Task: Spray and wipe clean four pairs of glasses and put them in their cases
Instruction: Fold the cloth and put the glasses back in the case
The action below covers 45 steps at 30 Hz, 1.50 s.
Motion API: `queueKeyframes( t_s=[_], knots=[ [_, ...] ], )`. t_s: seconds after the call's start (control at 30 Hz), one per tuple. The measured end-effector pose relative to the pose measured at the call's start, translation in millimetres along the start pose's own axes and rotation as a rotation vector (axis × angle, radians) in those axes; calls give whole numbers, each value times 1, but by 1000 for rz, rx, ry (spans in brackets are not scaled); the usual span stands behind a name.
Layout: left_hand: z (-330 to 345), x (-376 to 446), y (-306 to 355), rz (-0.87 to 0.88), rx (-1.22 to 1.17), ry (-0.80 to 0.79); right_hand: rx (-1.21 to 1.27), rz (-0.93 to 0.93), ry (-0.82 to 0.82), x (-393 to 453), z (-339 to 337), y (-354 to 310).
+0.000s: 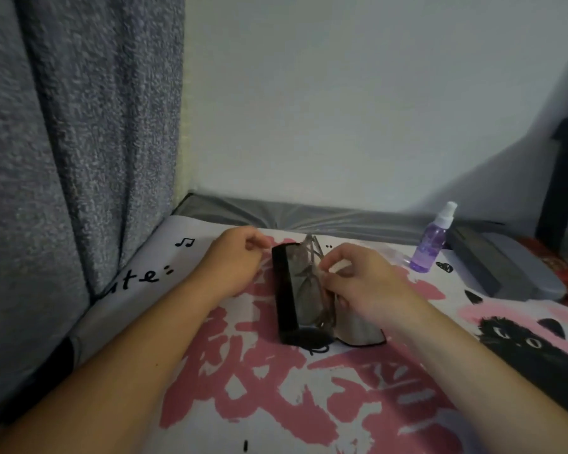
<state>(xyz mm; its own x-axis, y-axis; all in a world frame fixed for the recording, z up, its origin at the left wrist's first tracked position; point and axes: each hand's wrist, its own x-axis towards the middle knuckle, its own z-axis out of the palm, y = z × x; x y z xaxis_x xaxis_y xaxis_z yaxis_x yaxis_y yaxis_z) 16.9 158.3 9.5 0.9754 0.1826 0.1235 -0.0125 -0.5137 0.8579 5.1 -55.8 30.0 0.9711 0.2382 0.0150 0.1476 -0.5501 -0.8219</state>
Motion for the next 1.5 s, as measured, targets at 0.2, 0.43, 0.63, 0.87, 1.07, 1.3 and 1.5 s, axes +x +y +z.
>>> queueKeyframes(
  t_s=[0.2,0.43,0.63,0.87,1.07,1.3,1.5],
  knots=[
    [12,-5,6,87,19,-79,-29,30,20,-8,8,-12],
    [9,-4,6,39,60,-95,-47,11,39,-2,14,-14],
    [9,-8,9,39,109,-113,-534,-215,-61,6,-2,-15],
    [13,-16,19,30,130,-146,-768,-471,-233,1,0,-1],
    [19,-31,34,-108,254,-269,-458,-409,42,0,-11,14],
    [20,-40,45,-105,321,-324,-374,16,234,14,-34,29],
    [25,-37,38,-81,365,-318,-151,49,144,12,-22,28]
  ],
)
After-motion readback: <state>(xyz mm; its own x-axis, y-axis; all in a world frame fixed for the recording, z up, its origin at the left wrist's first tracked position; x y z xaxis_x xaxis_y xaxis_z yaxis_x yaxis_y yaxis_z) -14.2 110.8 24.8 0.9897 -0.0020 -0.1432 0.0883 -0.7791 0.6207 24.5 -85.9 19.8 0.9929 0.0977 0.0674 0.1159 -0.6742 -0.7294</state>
